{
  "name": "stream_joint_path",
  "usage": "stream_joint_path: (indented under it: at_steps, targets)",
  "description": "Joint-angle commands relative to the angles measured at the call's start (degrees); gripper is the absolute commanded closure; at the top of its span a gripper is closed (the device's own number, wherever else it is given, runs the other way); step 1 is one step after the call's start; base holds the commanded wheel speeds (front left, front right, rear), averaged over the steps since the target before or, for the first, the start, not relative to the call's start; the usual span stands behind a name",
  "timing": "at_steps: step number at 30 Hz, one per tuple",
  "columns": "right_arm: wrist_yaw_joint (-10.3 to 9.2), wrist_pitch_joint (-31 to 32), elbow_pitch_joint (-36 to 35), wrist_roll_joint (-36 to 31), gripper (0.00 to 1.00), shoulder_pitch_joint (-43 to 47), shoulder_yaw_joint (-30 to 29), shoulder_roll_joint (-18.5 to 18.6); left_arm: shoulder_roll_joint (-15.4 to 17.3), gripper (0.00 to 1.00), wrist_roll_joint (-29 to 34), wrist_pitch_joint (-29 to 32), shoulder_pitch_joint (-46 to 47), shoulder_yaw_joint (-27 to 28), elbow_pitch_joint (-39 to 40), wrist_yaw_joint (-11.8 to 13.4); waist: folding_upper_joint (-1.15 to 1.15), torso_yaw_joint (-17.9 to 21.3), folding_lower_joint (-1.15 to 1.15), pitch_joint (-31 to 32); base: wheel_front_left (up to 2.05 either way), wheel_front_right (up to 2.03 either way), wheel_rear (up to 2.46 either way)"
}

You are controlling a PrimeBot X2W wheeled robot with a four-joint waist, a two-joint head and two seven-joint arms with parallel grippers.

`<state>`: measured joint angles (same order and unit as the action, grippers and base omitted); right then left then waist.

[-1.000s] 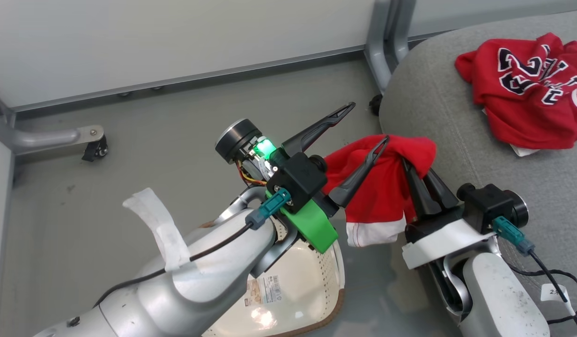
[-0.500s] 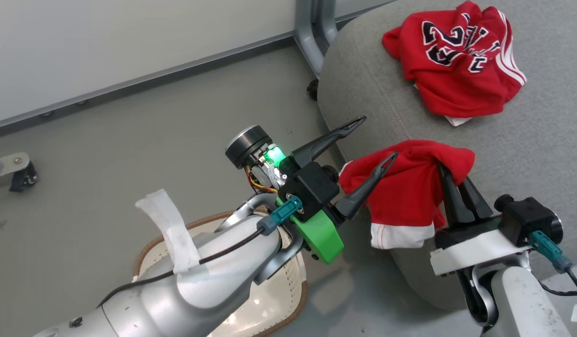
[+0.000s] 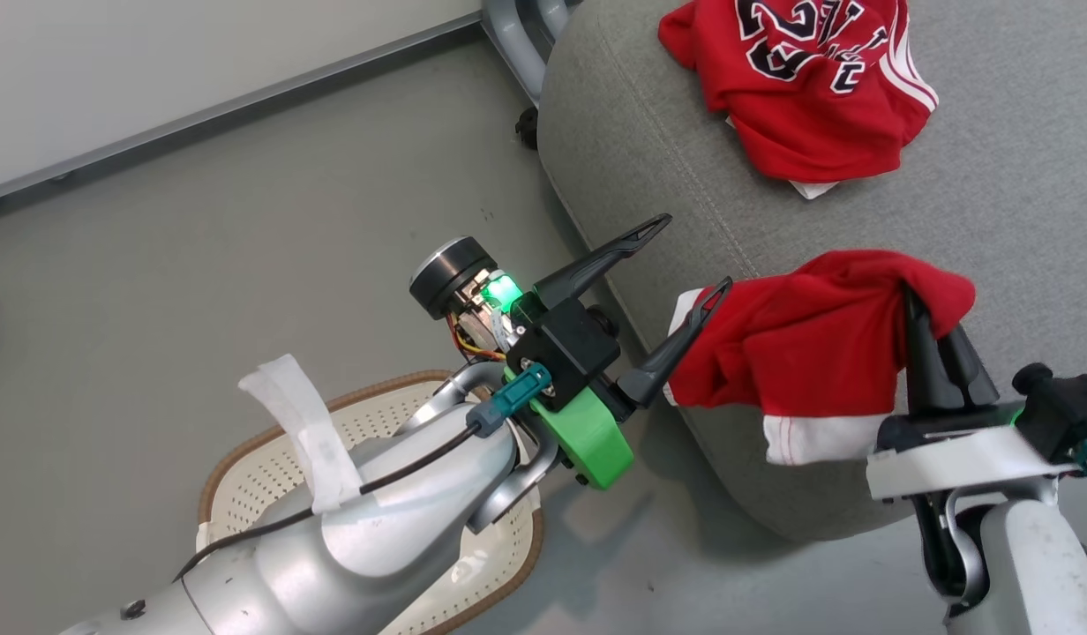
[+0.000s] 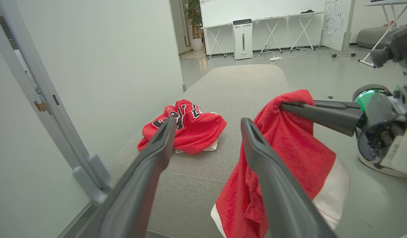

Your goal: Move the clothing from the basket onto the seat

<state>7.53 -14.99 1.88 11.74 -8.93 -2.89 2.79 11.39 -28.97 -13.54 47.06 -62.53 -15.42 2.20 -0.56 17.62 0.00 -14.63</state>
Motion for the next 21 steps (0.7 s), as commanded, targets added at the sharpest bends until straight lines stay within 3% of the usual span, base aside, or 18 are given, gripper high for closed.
stream_joint_path:
  at_steps: [1,7,15,21]
  targets:
    - [-0.07,-0.17,-0.57,-0.46,1.00,-1.97,-0.24,0.07,0.49,0.00,-0.05,-0.27,-0.18,0.30,0.00,0.24,0.56,-0.47,0.00,-1.01,0.00,0.00,0.00]
    - [-0.07,-0.17,-1.32,-2.07,1.00,-10.14,-3.29,0.32,1.10,0.00,0.31,-0.60,1.43,0.88,0.24,0.45,0.56,-1.69,0.00,-4.52,0.00,0.00,0.00]
    - [-0.08,-0.17,-0.41,-3.82,1.00,-26.32,-6.96,5.60,2.35,0.00,1.39,-0.74,3.82,1.70,1.03,0.34,0.56,-4.10,0.00,-11.74,0.00,0.00,0.00]
    - [-0.08,-0.17,3.47,-4.62,1.00,-40.12,-10.54,11.58,4.43,0.00,2.27,-1.04,6.62,3.64,1.92,0.98,0.56,-6.25,0.00,-18.10,0.00,0.00,0.00]
